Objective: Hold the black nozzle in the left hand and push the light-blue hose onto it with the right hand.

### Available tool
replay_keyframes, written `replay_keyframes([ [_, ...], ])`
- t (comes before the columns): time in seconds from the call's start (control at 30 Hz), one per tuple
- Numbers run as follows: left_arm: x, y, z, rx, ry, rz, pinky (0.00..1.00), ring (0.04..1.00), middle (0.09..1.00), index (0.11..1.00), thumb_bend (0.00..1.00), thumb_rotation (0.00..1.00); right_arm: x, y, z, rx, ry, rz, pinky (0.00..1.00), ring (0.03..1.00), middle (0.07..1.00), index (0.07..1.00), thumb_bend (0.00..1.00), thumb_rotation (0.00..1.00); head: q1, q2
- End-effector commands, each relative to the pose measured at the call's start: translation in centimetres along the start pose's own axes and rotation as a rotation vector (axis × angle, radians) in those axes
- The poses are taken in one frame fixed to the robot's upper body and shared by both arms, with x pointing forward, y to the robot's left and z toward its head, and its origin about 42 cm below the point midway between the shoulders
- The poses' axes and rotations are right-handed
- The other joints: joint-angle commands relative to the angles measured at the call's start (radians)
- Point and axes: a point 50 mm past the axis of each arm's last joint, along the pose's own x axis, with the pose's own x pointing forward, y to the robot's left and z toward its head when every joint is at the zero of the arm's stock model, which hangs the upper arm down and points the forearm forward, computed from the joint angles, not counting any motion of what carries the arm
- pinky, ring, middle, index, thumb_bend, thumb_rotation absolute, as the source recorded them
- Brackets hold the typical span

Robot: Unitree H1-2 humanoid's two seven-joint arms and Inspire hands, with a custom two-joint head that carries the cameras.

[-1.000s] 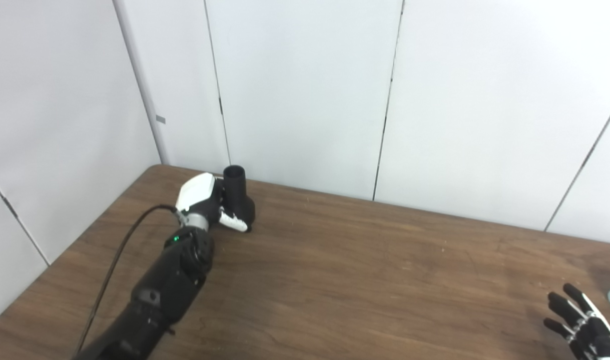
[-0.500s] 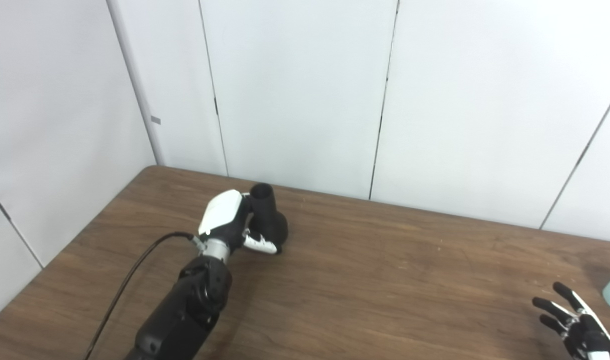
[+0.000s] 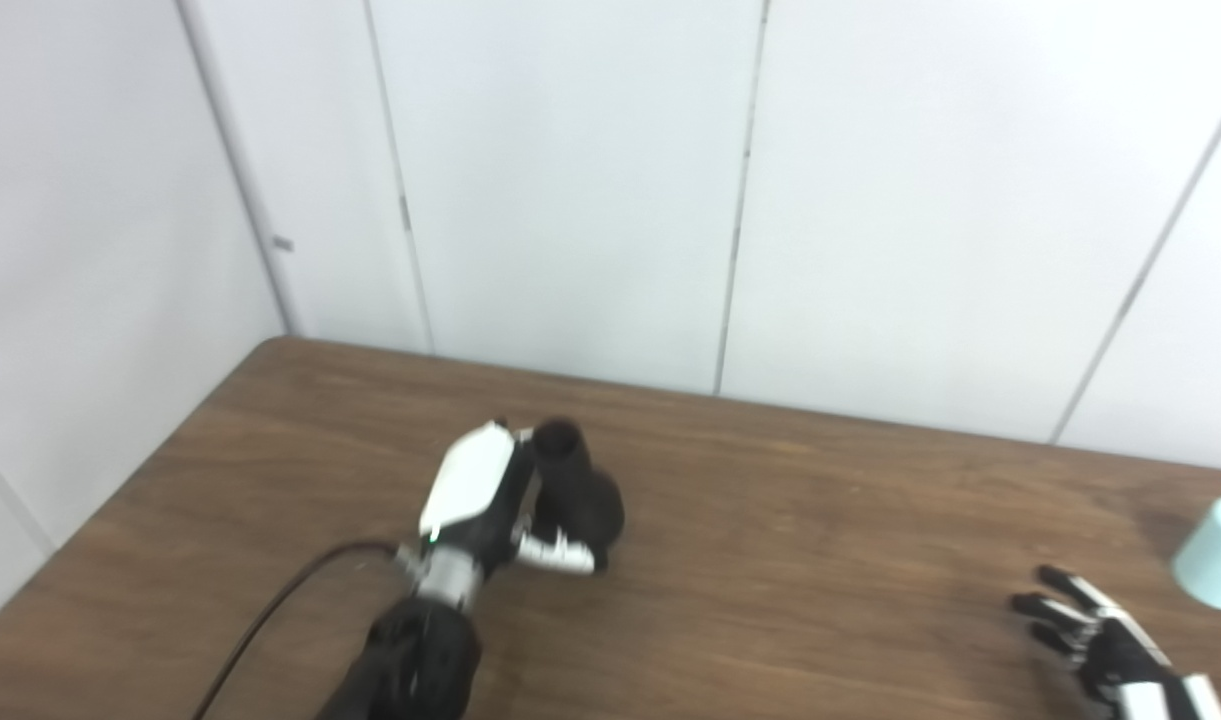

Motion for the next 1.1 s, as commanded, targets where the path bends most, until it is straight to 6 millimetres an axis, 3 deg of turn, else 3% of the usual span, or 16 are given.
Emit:
replay_keyframes([
  [0.0,-0.4,1.1,1.0,0.021,-0.066,0.029,1.00,0.741,0.504,0.472,0.52,0.00,-0.2,0.8,0.3,0.018,-0.007,-0.002,0.85,0.879,0.728,0.836,0.54,1.00,-0.007,0.004],
  [0.4,-4.0,-1.9,3.7,0.029,-0.155,-0.114,1.00,0.746,0.495,0.481,0.52,0.00,0.4,1.9,2.4,0.015,-0.029,-0.011,0.85,0.866,0.774,0.850,0.50,1.00,-0.068,0.062],
  [0.77,-5.5,-4.0,5.4,0.026,-0.264,-0.312,1.00,0.741,0.505,0.474,0.52,0.00,0.7,2.3,3.8,0.013,-0.028,-0.016,0.87,0.874,0.795,0.863,0.48,1.00,-0.102,0.122],
  [1.07,-6.0,-5.2,5.6,0.042,-0.279,-0.378,1.00,0.739,0.498,0.479,0.52,0.00,1.0,2.5,4.6,0.028,-0.027,-0.017,0.89,0.885,0.792,0.859,0.48,1.00,-0.128,0.154],
])
